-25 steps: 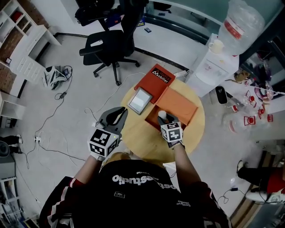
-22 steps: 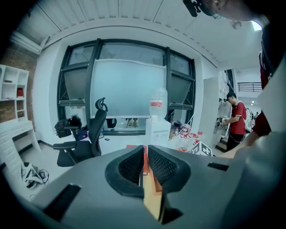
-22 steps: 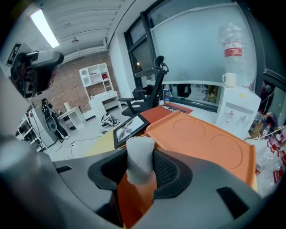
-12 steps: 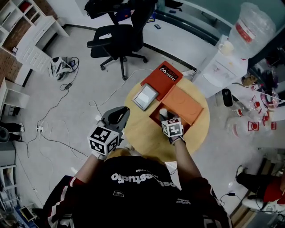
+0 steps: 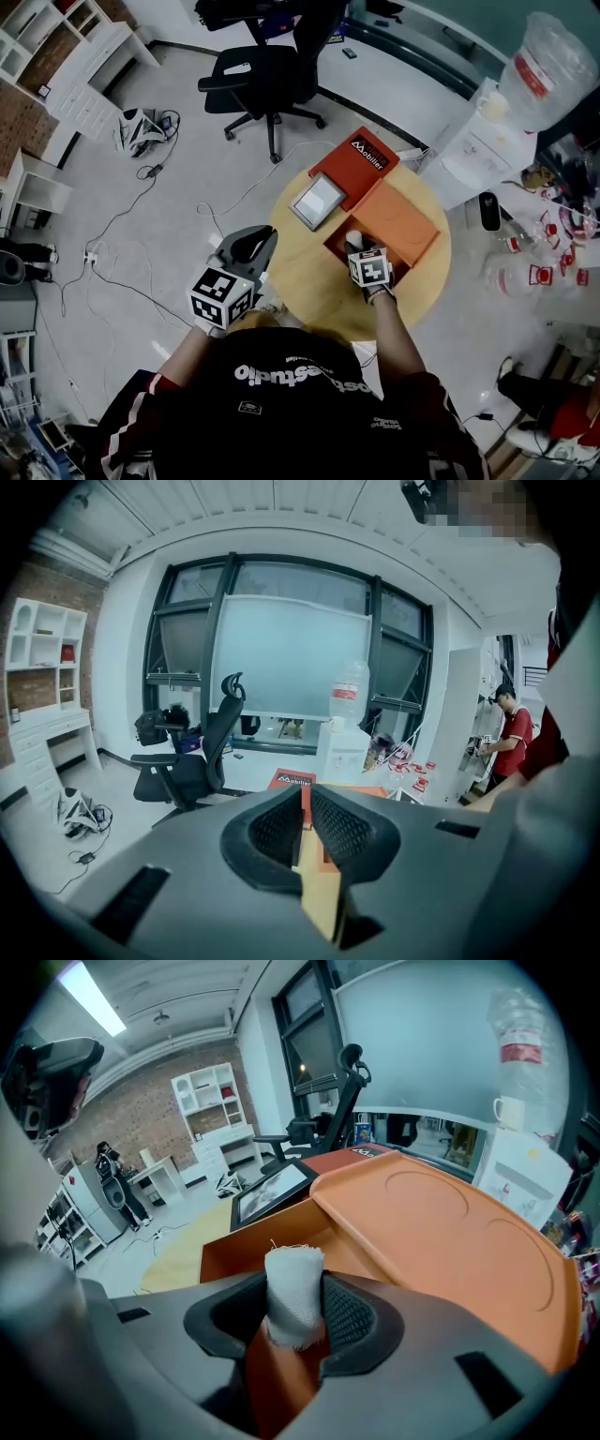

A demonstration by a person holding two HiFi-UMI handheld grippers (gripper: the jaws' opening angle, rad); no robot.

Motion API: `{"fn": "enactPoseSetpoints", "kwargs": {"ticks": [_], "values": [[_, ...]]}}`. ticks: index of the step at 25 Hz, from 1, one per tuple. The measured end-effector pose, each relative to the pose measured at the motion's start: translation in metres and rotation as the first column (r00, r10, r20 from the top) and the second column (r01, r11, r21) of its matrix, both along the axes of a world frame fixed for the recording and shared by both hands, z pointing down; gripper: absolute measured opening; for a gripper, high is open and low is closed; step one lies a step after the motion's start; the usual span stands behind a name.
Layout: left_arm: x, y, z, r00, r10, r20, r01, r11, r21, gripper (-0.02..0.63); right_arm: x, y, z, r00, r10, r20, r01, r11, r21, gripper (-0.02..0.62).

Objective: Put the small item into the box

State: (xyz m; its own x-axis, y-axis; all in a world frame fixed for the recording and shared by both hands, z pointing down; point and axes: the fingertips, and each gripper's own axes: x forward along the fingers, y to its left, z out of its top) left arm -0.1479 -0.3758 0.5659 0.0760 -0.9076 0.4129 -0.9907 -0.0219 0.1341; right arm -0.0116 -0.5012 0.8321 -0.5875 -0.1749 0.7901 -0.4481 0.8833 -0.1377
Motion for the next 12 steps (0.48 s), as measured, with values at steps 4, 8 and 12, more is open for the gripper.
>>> {"fn": "enactPoseSetpoints", "kwargs": {"ticks": [4, 8, 12], "values": [[0.0017, 0.0011, -0.0007, 1.000, 0.002, -0.017, -0.002, 1.000, 0.000, 0.043, -0.0002, -0.0016, 0.0011, 1.000, 0.007, -0.001, -0.007, 1.000, 0.005, 0.199], [0.0010, 0.0017, -0.0028, 1.000, 0.005, -0.020, -0.005, 1.000, 0.002, 0.043, 0.0006, 0.0006, 0.0032, 1.000, 0.018, -0.006, -0.018, 1.000, -0.012, 0.207], [0.0000, 0.0074, -0.0009, 1.000, -0.005, -0.026, 0.005, 1.000, 0.000, 0.043, 0.0030, 0.0032, 0.0051, 1.000, 0.023, -0.007, -0.023, 0.999, -0.032, 0.216]]}}
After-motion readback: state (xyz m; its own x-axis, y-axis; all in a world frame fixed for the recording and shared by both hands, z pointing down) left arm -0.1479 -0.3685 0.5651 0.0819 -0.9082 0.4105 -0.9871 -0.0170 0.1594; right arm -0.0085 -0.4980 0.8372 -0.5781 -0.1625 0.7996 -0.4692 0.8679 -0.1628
